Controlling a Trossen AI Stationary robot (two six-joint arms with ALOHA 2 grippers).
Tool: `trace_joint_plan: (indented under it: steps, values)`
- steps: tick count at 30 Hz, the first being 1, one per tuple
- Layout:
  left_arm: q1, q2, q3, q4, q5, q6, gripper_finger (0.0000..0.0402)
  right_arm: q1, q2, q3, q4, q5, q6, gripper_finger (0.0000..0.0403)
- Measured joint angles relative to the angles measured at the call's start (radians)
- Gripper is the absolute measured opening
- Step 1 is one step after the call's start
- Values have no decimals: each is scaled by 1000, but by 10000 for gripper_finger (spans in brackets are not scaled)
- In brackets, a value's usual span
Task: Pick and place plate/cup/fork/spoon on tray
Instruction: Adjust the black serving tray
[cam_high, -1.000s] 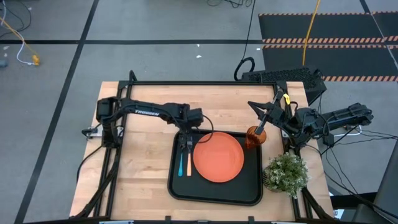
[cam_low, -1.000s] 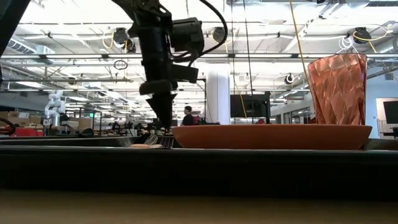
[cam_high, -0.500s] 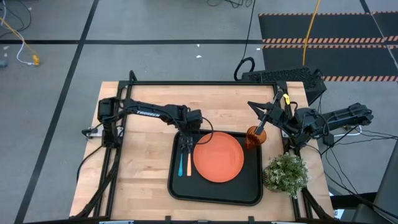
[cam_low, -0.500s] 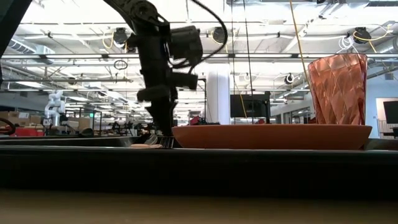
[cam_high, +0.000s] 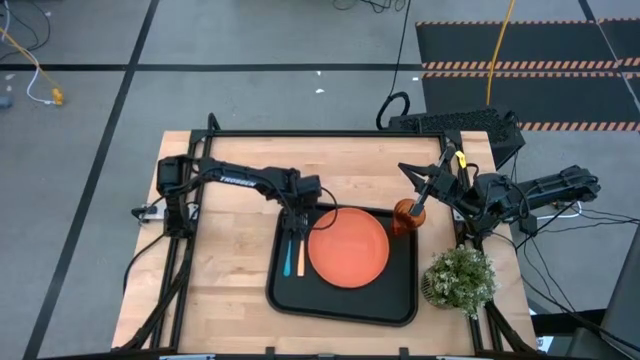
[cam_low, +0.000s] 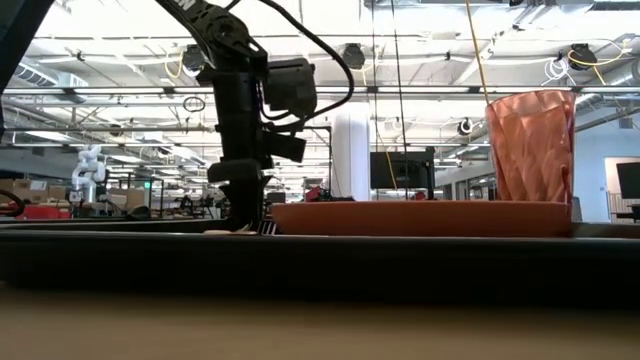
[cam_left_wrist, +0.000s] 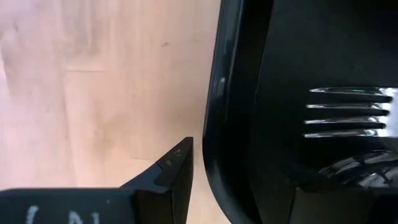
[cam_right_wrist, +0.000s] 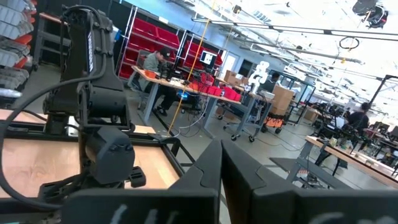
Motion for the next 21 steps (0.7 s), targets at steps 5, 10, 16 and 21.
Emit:
trace_joint_plan:
  steps: [5,10,16,21]
  values:
    - [20,0,0,-1,-7,0,143,0,0,0,0,0,0,0]
    - [47,0,0,-8,-51,-4,143,0,0,0,0,0,0,0]
    - [96,0,0,-14,-62,-47,143,0,0,0,0,0,1,0]
    - [144,0,0,-14,-64,-91,143,0,0,0,0,0,2,0]
